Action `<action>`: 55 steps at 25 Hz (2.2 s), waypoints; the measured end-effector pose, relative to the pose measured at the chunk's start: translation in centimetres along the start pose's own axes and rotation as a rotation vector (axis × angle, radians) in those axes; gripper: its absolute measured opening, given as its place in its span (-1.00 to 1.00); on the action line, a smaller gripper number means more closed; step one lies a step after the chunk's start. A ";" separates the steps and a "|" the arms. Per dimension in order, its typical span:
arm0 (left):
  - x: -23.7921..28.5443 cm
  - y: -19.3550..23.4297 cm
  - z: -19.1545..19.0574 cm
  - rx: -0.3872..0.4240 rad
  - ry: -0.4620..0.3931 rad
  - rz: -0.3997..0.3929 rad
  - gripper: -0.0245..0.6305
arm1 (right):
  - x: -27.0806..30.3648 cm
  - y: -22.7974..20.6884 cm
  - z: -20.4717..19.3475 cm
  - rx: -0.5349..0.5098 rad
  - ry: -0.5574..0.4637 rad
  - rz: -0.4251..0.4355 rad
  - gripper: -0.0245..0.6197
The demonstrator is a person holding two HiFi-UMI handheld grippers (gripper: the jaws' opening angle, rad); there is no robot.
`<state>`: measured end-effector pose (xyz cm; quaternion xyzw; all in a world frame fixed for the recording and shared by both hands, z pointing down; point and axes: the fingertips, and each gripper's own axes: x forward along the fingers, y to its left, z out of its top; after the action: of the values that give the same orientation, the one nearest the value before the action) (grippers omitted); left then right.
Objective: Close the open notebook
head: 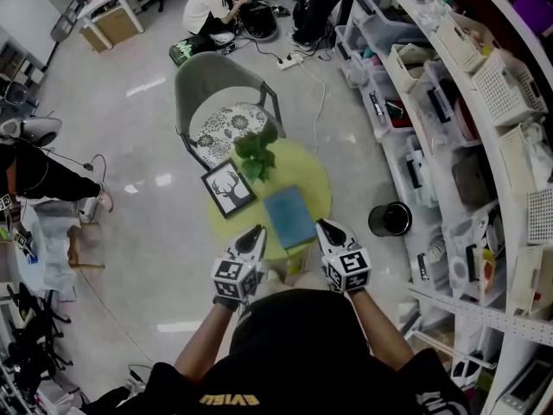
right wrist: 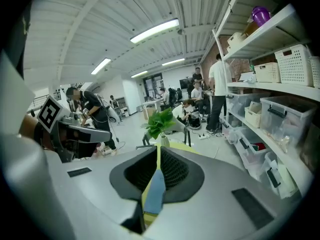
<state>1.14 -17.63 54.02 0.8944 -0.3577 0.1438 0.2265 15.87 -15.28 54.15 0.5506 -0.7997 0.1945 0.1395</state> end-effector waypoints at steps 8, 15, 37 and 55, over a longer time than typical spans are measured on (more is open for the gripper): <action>-1.5 -0.5 3.4 0.083 -0.108 0.060 -0.87 | -1.6 0.8 2.4 -0.082 -0.064 0.018 -0.92; -2.6 -0.9 4.7 0.130 -0.165 0.100 -0.87 | -1.6 1.2 3.2 -0.090 -0.075 0.045 -0.92; -3.8 -2.9 7.4 0.167 -0.227 0.135 -0.87 | -3.5 1.5 7.7 -0.130 -0.171 0.091 -0.92; -3.2 -4.4 7.4 0.174 -0.214 0.114 -0.87 | -4.6 0.5 7.2 -0.109 -0.176 0.081 -0.92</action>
<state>2.70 -16.73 45.04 0.8991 -0.4164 0.0907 0.1002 16.95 -14.65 45.65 0.5243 -0.8400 0.1068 0.0904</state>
